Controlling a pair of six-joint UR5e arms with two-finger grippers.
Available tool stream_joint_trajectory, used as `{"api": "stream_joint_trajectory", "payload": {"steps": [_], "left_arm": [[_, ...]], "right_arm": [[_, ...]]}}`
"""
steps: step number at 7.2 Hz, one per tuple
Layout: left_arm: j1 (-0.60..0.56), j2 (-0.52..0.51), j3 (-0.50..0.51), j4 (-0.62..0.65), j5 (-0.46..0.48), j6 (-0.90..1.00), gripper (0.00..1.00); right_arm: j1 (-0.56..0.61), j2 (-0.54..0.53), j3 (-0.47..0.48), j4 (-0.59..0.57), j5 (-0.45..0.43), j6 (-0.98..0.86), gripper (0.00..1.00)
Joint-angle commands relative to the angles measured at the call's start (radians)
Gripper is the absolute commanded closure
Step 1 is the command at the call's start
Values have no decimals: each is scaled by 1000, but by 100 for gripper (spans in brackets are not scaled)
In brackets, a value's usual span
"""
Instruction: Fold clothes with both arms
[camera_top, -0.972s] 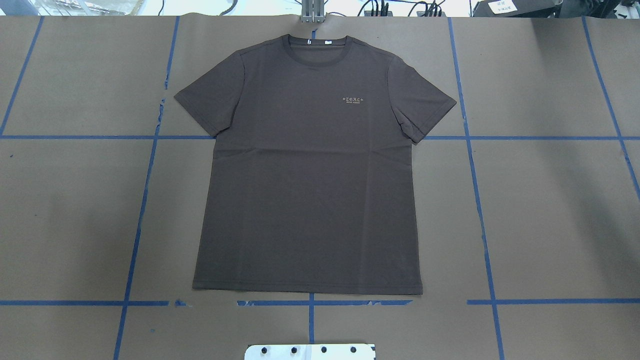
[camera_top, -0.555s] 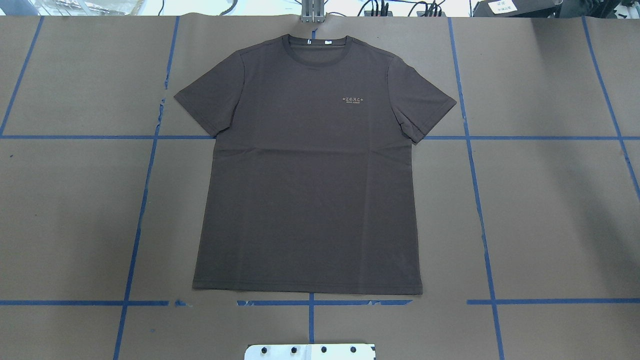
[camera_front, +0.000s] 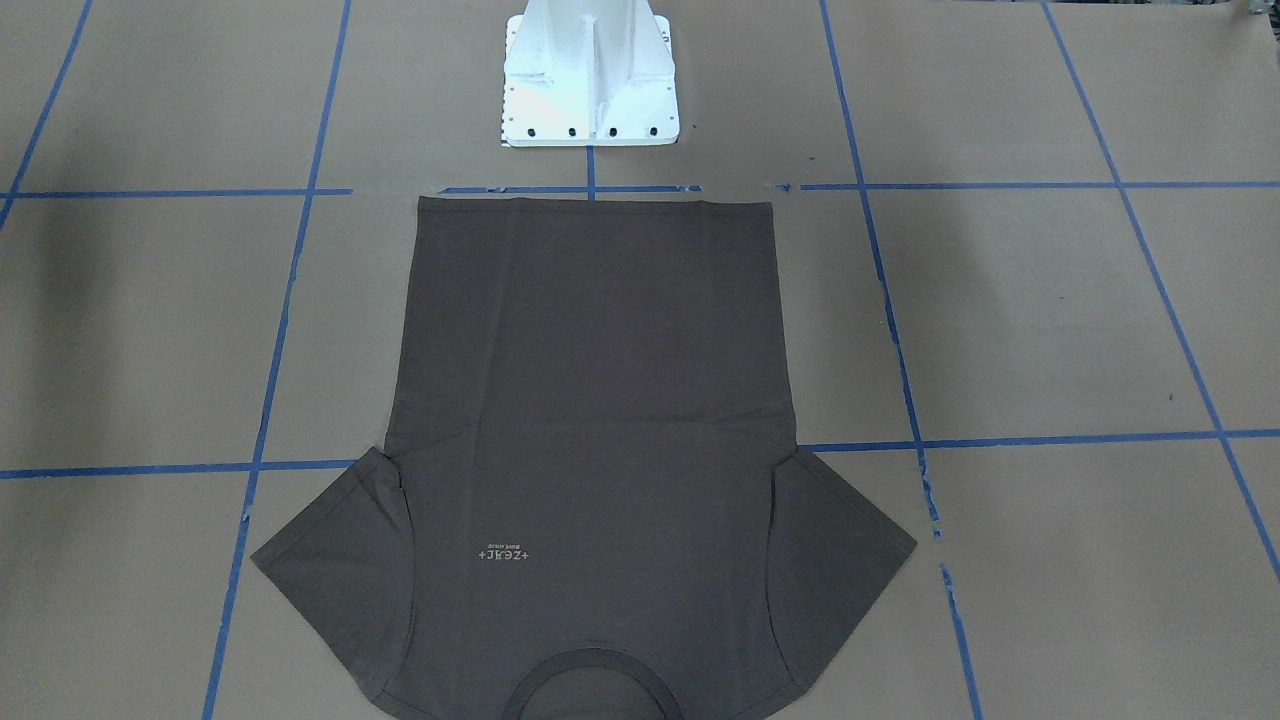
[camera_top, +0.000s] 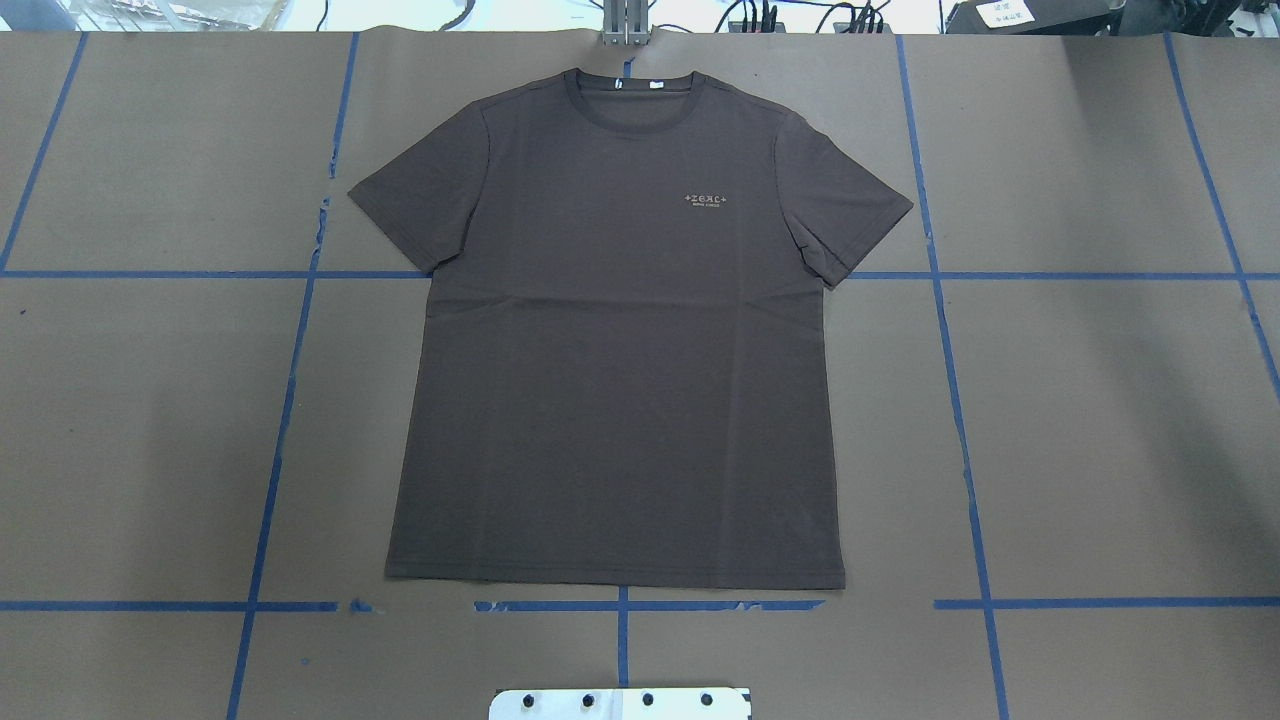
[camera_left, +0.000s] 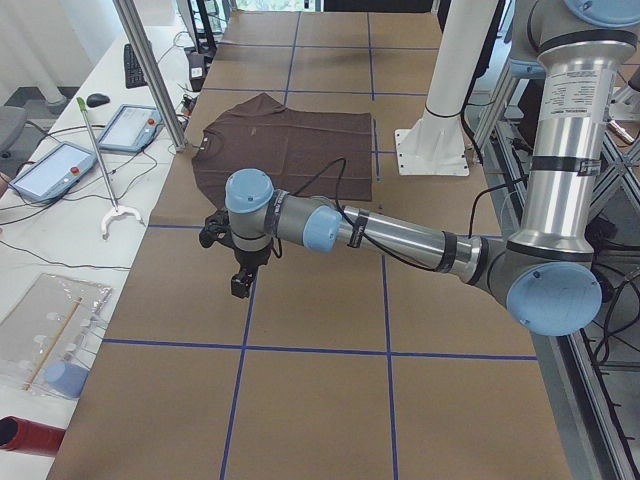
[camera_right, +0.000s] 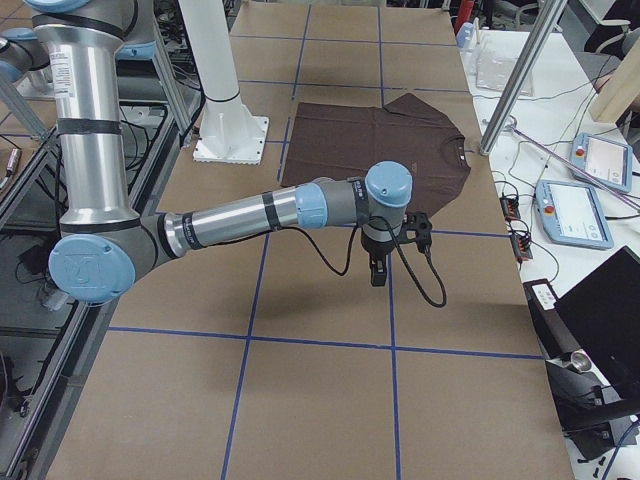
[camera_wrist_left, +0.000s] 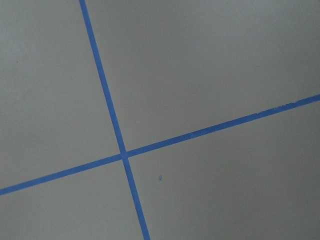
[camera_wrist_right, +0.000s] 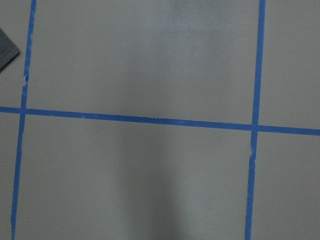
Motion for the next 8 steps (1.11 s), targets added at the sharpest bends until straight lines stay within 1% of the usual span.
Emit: {"api": "stream_joint_trajectory", "payload": {"steps": [1, 2, 3, 4, 5, 6, 7, 8], "left_arm": [[5, -1, -4, -44, -2, -4, 0], [5, -1, -11, -60, -4, -13, 0], [5, -1, -11, -62, -4, -28, 0], [5, -1, -11, -63, -4, -28, 0], [5, 0, -13, -63, -15, -41, 0], [5, 0, -11, -62, -39, -51, 0], [5, 0, -13, -63, -41, -51, 0], [7, -1, -4, -63, -41, -51, 0]], "right_arm": [[-67, 14, 1, 1, -1, 42, 0], [-125, 27, 0, 2, -5, 71, 0], [-180, 57, -27, 74, -48, 173, 0], [-225, 102, -131, 289, -91, 402, 2], [-259, 169, -278, 522, -117, 671, 1], [-326, 233, -383, 694, -151, 858, 2], [-427, 304, -423, 750, -289, 1015, 8], [-491, 355, -457, 750, -414, 1054, 14]]}}
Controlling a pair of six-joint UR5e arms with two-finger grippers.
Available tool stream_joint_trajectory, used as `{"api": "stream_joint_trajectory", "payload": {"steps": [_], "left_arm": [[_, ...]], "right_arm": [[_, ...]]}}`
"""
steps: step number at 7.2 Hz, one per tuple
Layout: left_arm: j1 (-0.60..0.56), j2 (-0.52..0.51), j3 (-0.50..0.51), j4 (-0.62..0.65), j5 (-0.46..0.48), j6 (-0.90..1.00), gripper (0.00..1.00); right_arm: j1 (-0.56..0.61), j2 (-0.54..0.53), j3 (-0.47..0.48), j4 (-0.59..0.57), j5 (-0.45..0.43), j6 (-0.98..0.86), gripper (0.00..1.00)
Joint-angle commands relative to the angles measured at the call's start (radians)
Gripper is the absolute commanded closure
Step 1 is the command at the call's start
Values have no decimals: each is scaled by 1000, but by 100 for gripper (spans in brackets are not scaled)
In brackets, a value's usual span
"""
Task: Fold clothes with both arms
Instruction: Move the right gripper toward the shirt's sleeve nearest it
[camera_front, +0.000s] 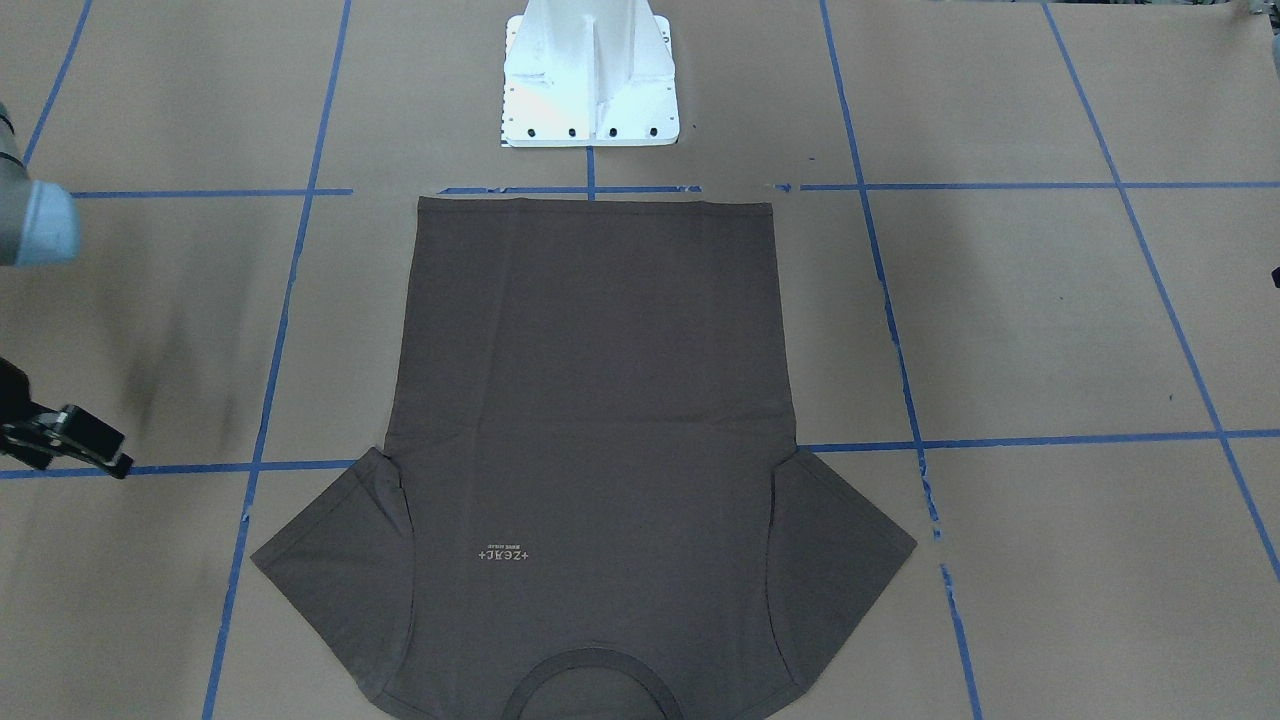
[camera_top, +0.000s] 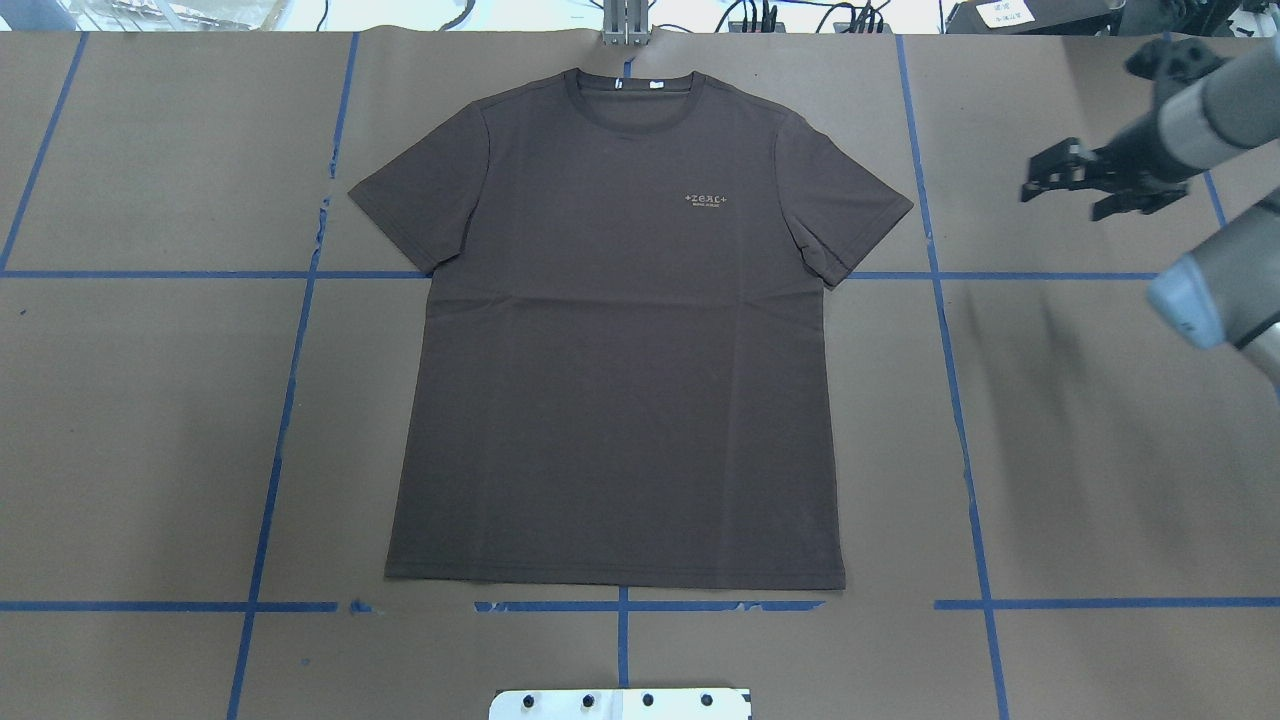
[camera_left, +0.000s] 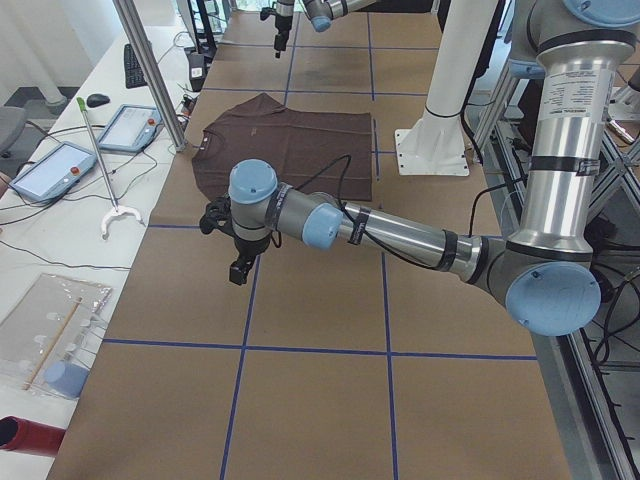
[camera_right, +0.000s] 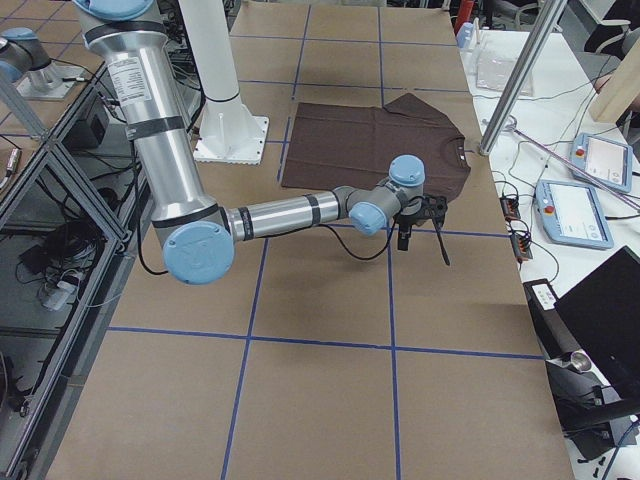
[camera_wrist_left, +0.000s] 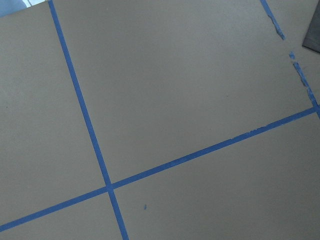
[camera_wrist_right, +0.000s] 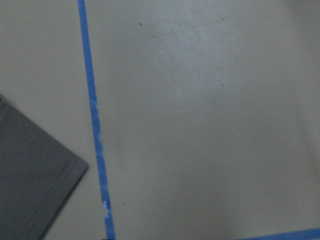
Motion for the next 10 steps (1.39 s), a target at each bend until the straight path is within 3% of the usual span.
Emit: {"api": "stream_joint_trajectory", "payload": {"steps": [1, 4, 6, 7, 8, 10], "left_arm": [[0, 0, 10, -2, -4, 0, 0], [0, 0, 7, -2, -4, -2, 0], [0, 0, -1, -2, -6, -7, 0], [0, 0, -1, 0, -22, -8, 0], [0, 0, -1, 0, -36, -22, 0], [1, 0, -2, -2, -38, -28, 0]], "right_arm": [[-110, 123, -123, 56, -169, 123, 15], [-127, 251, -281, 61, -195, 121, 18], [-144, 283, -324, 59, -230, 123, 22], [-150, 290, -344, 59, -238, 123, 28], [-149, 290, -337, 59, -236, 126, 42], [-147, 276, -323, 59, -232, 126, 49]]}}
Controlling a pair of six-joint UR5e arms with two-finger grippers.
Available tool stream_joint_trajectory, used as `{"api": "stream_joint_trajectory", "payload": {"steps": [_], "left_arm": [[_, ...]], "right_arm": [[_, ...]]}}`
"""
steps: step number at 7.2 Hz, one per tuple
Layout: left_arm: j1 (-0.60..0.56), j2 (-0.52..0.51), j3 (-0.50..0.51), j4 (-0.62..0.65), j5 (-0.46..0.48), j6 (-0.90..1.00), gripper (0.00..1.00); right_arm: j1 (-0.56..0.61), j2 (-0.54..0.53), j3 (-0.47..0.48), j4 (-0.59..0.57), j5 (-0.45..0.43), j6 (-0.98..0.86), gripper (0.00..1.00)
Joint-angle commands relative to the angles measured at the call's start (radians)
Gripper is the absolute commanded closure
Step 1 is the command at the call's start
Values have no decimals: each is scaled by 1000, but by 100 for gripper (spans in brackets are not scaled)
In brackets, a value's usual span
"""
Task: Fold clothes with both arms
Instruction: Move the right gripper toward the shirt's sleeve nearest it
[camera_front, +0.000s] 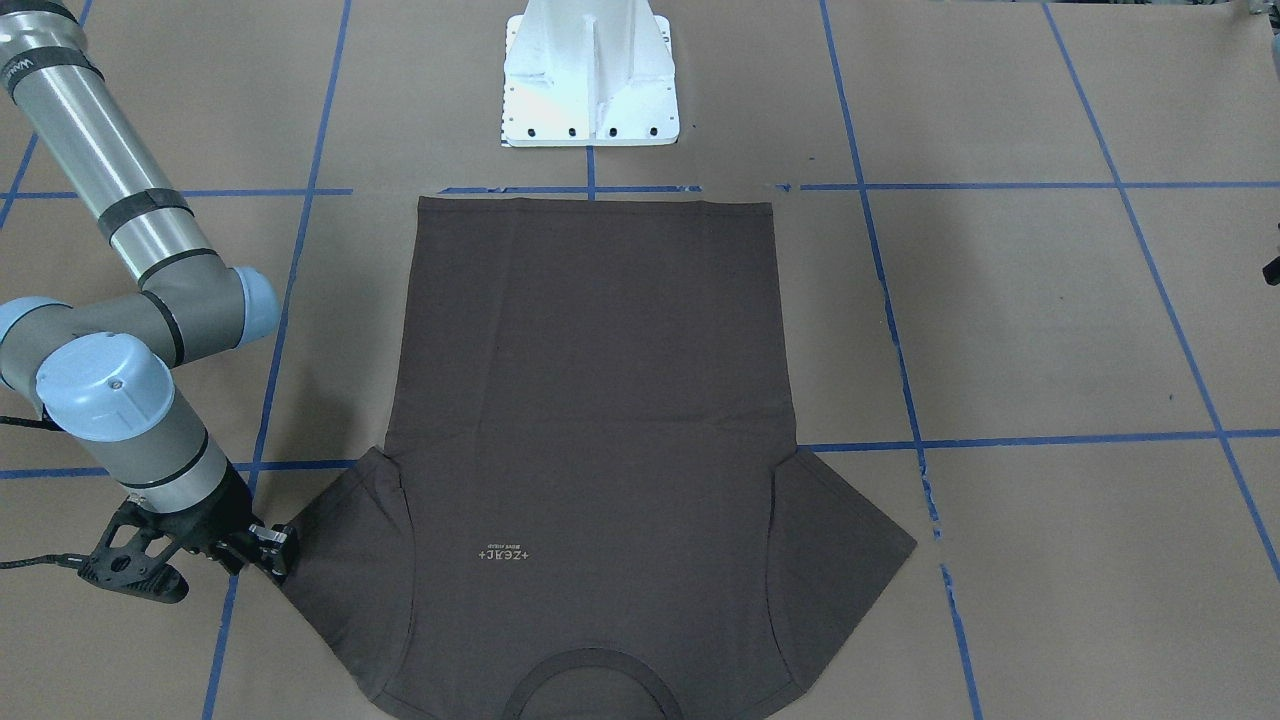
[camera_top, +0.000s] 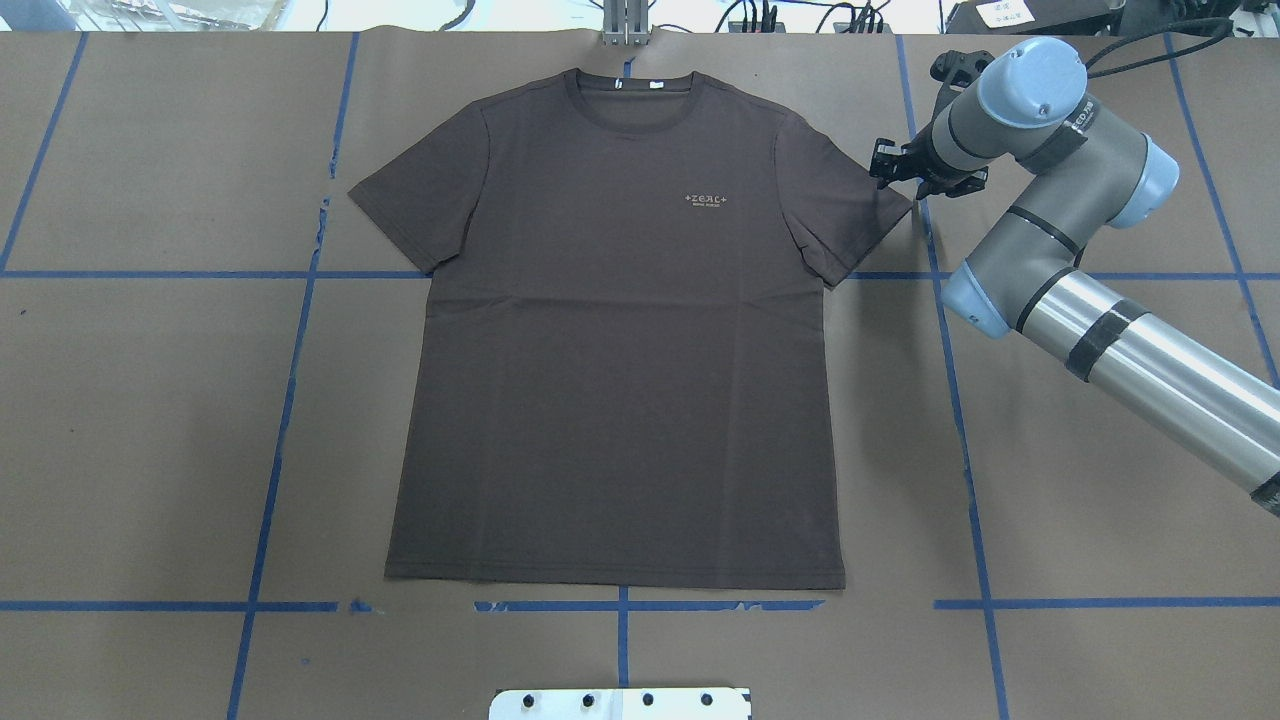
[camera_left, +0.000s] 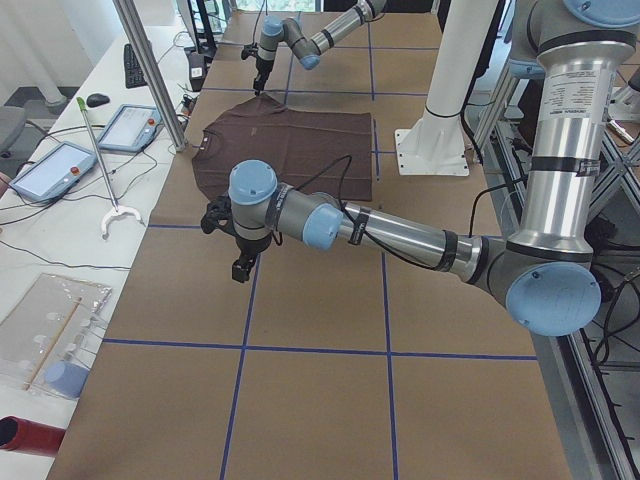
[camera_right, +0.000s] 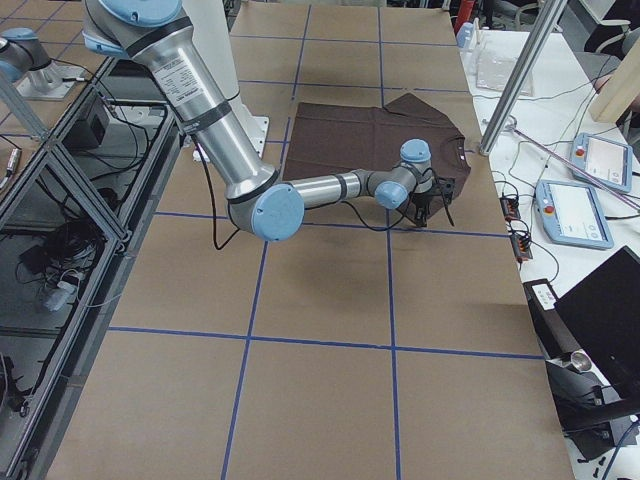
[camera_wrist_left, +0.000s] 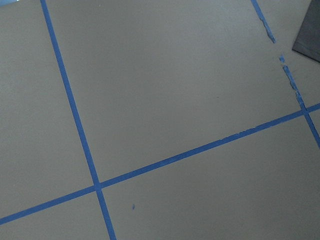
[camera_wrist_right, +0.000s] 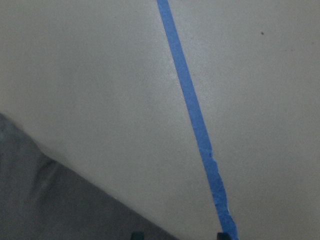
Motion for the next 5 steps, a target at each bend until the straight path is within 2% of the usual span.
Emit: {"api": "stream_joint_trajectory", "payload": {"steps": [1, 5], "left_arm": [[0, -2, -1, -1, -3, -6, 0], [1, -2, -1, -1, -4, -6, 0]], "right_arm": [[-1, -13, 7, 1, 3, -2, 49], [-20, -32, 24, 0, 1, -5, 46]]}}
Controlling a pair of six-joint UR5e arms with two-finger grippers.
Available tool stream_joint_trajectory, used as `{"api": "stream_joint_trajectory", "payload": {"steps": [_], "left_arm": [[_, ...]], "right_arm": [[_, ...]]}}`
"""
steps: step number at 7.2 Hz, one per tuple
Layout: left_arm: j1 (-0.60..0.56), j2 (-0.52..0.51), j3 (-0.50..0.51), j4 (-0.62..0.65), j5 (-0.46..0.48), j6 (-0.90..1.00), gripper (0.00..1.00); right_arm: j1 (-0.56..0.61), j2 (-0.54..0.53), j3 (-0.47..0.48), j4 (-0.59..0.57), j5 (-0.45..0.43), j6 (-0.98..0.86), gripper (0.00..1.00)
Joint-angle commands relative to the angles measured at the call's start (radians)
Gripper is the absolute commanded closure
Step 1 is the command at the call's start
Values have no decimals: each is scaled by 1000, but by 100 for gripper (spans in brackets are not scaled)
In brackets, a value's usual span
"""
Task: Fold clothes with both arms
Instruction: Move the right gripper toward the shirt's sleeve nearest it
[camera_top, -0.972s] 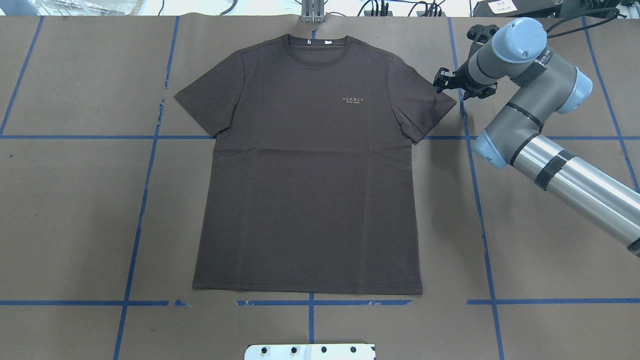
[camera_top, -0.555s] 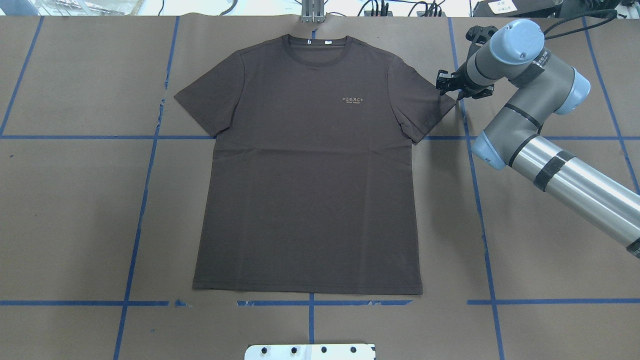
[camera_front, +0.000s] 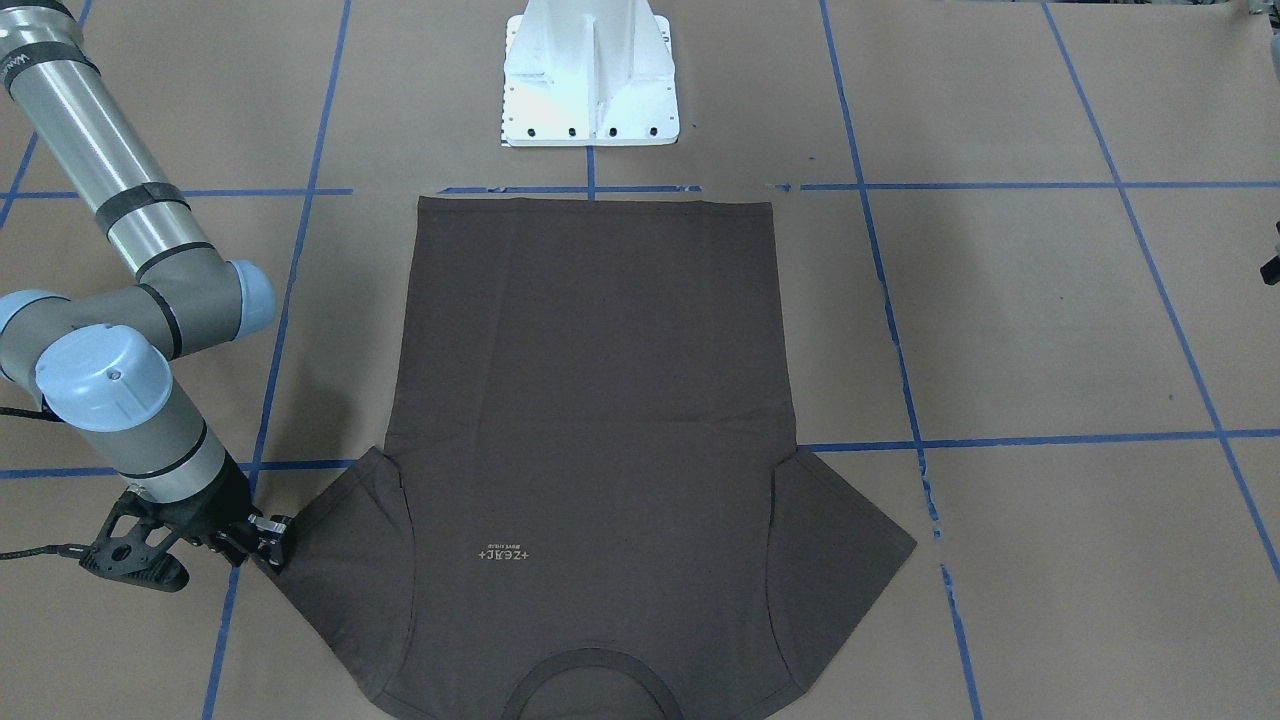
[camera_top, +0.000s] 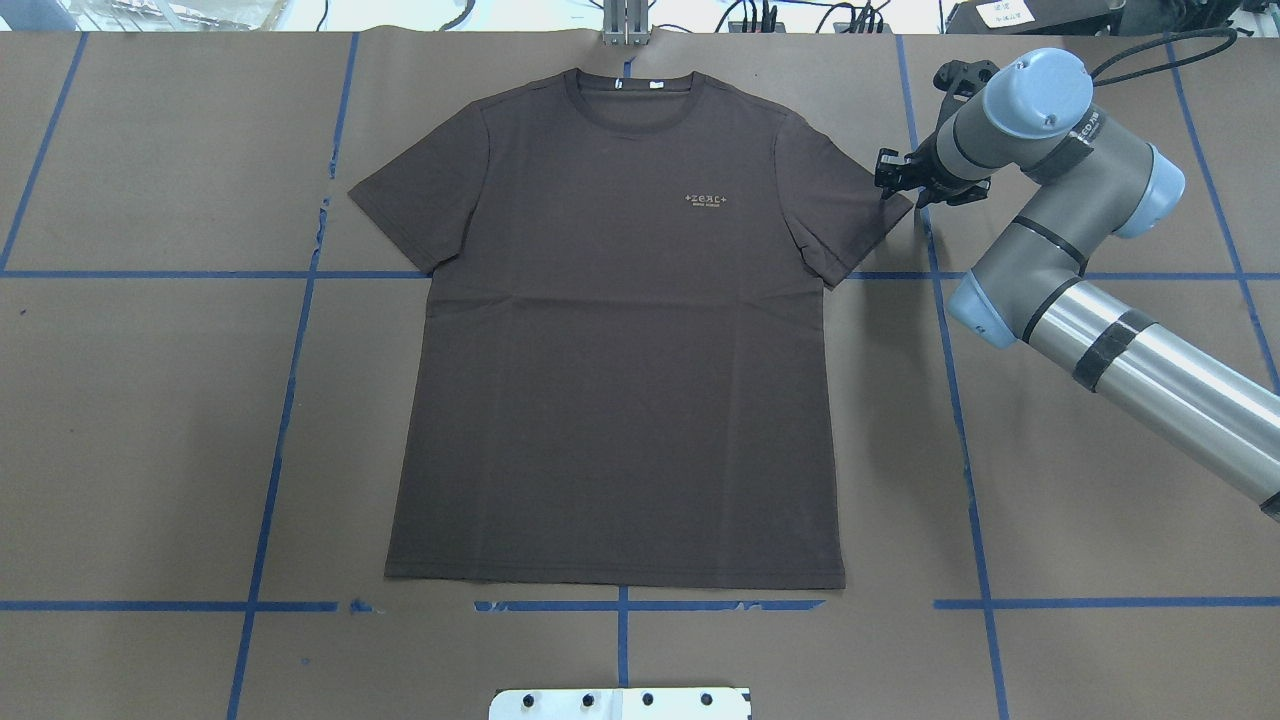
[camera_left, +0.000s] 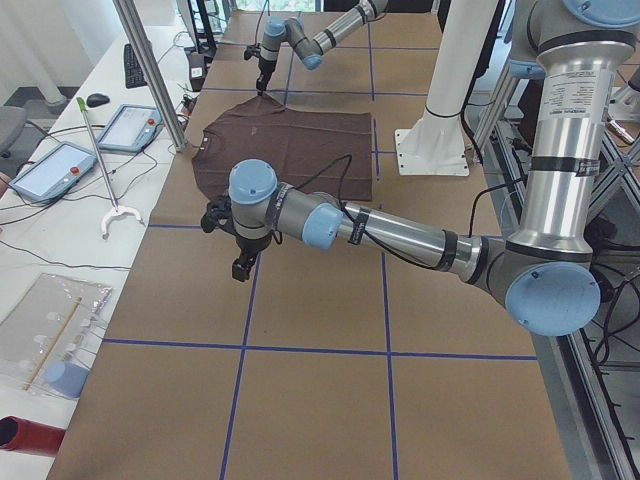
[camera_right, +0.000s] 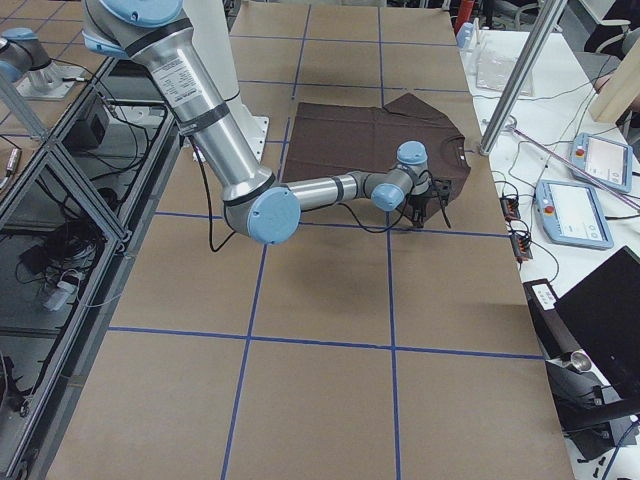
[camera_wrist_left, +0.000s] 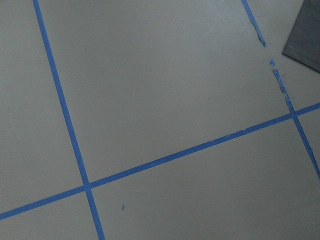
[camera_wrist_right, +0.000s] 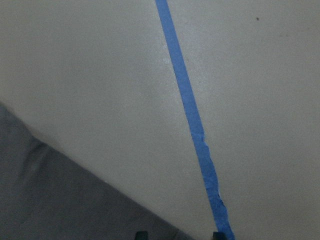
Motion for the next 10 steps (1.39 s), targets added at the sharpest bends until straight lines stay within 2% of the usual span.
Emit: {"api": "stream_joint_trajectory", "payload": {"steps": [1, 2, 3, 4, 6, 10], "left_arm": [[0, 0, 0, 0, -1, 0, 0], [0, 0, 0, 0, -3, 0, 0], [0, 0, 0, 0, -19, 0, 0], [0, 0, 0, 0, -20, 0, 0], [0, 0, 0, 0, -35, -15, 0], [0, 0, 0, 0, -36, -22, 0]], "right_arm": [[-8, -6, 1, 0, -1, 0, 47], [-8, -6, 1, 0, -1, -1, 55], [-7, -6, 2, 0, 1, -1, 92], [-7, -2, 5, -2, 3, 0, 100], [-7, 4, 7, -5, 4, 3, 100], [-10, 9, 71, -15, 22, 9, 100]]}}
